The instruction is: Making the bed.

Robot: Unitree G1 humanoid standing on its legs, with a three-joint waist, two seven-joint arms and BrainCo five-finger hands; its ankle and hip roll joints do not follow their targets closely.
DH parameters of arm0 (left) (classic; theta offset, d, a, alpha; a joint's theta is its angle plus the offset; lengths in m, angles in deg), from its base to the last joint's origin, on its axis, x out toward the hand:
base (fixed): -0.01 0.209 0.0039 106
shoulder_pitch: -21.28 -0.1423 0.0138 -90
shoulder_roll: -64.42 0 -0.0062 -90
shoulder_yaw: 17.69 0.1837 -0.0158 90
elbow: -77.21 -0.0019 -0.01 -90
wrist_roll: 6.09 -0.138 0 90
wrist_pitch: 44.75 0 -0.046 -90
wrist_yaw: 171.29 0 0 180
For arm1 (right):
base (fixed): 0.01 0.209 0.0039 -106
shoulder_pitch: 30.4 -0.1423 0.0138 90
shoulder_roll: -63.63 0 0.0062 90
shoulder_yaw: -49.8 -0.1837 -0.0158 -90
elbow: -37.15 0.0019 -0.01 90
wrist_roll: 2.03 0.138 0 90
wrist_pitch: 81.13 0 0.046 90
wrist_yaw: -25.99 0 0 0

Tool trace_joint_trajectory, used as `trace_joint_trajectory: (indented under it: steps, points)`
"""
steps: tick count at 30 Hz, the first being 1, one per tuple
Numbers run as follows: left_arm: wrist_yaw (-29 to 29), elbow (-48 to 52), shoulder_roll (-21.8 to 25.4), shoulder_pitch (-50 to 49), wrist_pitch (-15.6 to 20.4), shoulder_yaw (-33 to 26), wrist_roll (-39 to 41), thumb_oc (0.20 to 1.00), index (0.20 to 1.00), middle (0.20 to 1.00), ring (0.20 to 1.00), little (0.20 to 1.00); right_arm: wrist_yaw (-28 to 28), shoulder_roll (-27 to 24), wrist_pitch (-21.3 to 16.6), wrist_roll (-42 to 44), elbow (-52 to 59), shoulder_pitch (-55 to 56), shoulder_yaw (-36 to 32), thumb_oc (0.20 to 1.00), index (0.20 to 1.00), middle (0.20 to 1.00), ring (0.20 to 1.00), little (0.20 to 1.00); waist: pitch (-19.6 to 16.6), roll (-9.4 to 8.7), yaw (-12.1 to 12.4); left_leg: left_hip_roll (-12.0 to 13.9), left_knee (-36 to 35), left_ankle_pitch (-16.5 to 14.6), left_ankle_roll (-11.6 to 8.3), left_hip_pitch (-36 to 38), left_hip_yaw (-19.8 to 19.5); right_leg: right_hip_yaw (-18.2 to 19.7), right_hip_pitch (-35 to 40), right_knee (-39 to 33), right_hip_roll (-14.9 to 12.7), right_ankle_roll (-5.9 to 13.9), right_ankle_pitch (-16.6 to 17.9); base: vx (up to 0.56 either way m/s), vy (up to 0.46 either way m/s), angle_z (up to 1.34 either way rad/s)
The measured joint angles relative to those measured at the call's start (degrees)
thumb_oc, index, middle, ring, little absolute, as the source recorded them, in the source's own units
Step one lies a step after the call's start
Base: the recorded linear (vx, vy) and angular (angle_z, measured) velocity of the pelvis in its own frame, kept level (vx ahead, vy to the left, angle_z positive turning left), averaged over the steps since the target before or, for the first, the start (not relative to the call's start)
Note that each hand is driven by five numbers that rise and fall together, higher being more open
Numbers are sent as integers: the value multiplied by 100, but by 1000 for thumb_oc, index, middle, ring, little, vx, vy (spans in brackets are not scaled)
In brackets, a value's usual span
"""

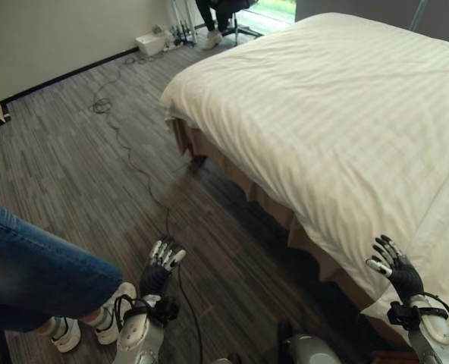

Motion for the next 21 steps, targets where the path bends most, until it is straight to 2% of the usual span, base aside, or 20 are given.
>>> trace_joint_trajectory:
  steps: [1,4,5,10,21]
  points:
    - [12,-27,-23,-150,3,6,-143,1000,1000,1000,1000,1000,-80,-15,11,-226,26,31,61,1000,1000,1000,1000,1000,-91,-69,24,-158,-179,93,63,51,-17,-1,3,-121,-125,98,254,-64,297,-11]
    - [-17,-107,-67,-396,-60,3,-255,1000,1000,1000,1000,1000,-190,124,7,-426,19,37,164,1000,1000,1000,1000,1000,-296,-102,31,-225,-267,174,161,76,-16,62,78,-413,-113,215,437,-56,209,-3]
    - [-58,-170,-72,-480,-67,-34,-331,1000,1000,1000,1000,1000,-235,197,7,-425,27,-4,339,1000,1000,1000,1000,1000,-385,-134,40,-226,-266,223,122,70,4,77,157,-631,-88,212,584,-67,181,-8]
    - [-246,-222,-74,-383,-68,-194,-342,1000,1000,1000,1000,1000,-206,250,19,-440,26,-100,773,1000,1000,1000,1000,1000,-479,-265,88,-292,-274,225,124,90,-3,92,385,-1119,-57,283,895,-51,130,-1]
    - [-362,-232,-65,-156,-65,-106,-355,1000,1000,1000,1000,1000,-209,248,114,-440,17,-120,1029,1000,1000,1000,1000,1000,-650,-445,47,-333,-312,207,152,212,221,339,504,-1304,-41,354,997,-27,59,-11]
